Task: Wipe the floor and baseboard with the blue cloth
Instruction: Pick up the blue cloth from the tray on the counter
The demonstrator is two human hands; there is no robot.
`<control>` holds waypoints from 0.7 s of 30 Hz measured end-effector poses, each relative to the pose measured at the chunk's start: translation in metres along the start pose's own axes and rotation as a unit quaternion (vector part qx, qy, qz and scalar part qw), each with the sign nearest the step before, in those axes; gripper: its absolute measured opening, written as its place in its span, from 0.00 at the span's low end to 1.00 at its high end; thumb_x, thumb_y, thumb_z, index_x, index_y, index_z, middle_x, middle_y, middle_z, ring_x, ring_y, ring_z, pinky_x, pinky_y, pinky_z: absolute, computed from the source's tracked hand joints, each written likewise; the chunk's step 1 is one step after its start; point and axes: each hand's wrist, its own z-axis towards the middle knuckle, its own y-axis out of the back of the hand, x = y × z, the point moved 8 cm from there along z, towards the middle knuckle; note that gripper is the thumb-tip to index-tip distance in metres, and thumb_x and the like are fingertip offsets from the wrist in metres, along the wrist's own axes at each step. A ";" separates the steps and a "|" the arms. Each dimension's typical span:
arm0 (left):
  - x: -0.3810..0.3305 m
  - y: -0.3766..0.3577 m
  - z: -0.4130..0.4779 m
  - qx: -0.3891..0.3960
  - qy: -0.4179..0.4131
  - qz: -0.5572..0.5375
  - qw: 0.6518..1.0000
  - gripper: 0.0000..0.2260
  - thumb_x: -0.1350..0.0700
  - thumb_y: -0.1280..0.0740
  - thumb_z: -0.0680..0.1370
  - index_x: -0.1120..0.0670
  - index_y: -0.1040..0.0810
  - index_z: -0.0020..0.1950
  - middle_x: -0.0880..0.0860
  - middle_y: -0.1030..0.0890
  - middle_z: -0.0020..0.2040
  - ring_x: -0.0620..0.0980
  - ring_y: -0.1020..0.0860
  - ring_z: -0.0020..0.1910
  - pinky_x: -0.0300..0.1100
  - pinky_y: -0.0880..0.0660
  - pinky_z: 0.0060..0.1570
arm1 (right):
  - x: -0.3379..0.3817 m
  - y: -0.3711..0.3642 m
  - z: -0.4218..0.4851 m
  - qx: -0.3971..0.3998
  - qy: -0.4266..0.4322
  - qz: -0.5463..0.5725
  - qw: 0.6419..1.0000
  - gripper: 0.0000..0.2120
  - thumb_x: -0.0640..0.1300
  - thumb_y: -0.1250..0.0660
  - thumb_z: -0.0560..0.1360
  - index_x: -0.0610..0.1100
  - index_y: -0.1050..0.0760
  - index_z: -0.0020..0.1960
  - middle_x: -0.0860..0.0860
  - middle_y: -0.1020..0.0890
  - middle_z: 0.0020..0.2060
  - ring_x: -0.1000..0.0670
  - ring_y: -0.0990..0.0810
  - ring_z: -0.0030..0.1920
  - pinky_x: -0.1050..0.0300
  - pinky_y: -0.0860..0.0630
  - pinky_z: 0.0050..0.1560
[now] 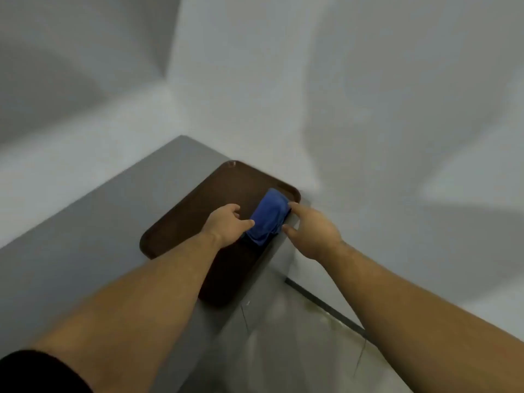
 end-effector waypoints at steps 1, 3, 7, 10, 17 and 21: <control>0.006 -0.005 0.006 0.004 0.009 -0.022 1.000 0.32 0.46 0.25 0.76 0.53 0.30 0.77 0.52 0.22 0.69 0.53 0.22 0.65 0.45 0.26 0.65 | -0.003 -0.013 0.003 0.020 -0.015 -0.005 1.000 0.27 0.54 0.33 0.79 0.50 0.32 0.76 0.48 0.22 0.70 0.42 0.22 0.67 0.46 0.23 0.62; 0.016 -0.012 0.018 0.009 0.019 -0.051 0.998 0.29 0.50 0.24 0.76 0.54 0.27 0.75 0.52 0.20 0.66 0.52 0.21 0.63 0.46 0.25 0.64 | -0.009 -0.035 0.010 0.039 -0.031 -0.014 0.999 0.31 0.56 0.33 0.79 0.51 0.36 0.79 0.49 0.26 0.74 0.44 0.25 0.72 0.46 0.26 0.67; 0.025 -0.021 0.040 0.001 0.032 -0.089 0.995 0.23 0.55 0.25 0.76 0.54 0.24 0.71 0.51 0.19 0.63 0.50 0.21 0.61 0.47 0.23 0.65 | -0.018 -0.067 0.021 0.061 -0.043 -0.016 0.997 0.29 0.55 0.33 0.79 0.50 0.33 0.78 0.52 0.27 0.74 0.46 0.27 0.73 0.49 0.27 0.69; 0.021 -0.028 0.053 0.017 0.029 -0.112 0.993 0.24 0.54 0.25 0.77 0.54 0.24 0.72 0.51 0.18 0.62 0.49 0.20 0.59 0.45 0.22 0.60 | -0.021 -0.084 0.025 0.080 -0.040 -0.026 0.996 0.29 0.55 0.33 0.80 0.50 0.34 0.79 0.55 0.33 0.79 0.48 0.32 0.77 0.51 0.32 0.74; 0.003 -0.047 0.068 0.055 0.010 -0.036 0.998 0.10 0.51 0.27 0.78 0.55 0.16 0.55 0.54 0.15 0.53 0.53 0.17 0.52 0.51 0.18 0.54 | -0.030 -0.098 0.027 0.079 -0.042 0.032 0.995 0.27 0.44 0.37 0.82 0.49 0.36 0.81 0.56 0.37 0.81 0.50 0.36 0.79 0.59 0.41 0.75; -0.010 -0.053 0.062 0.047 -0.019 -0.114 0.992 0.04 0.56 0.29 0.75 0.56 0.19 0.47 0.57 0.16 0.47 0.54 0.18 0.46 0.45 0.23 0.40 | -0.045 -0.083 0.024 0.046 -0.091 0.219 0.970 0.22 0.40 0.37 0.83 0.49 0.28 0.76 0.54 0.26 0.74 0.55 0.27 0.71 0.67 0.38 0.68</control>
